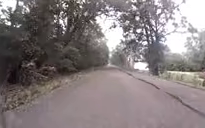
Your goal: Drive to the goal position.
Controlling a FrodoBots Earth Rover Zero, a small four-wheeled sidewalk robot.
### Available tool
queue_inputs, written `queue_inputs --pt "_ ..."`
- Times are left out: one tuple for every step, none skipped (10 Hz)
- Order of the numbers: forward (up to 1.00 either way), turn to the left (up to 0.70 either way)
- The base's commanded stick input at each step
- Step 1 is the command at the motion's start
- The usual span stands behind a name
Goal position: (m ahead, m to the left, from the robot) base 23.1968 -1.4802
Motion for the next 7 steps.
queue_inputs --pt "0.70 0.00" --pt "0.70 0.00" --pt "0.70 0.00" --pt "0.70 0.00" --pt "0.70 0.00" --pt "0.70 -0.11" --pt "0.70 -0.21"
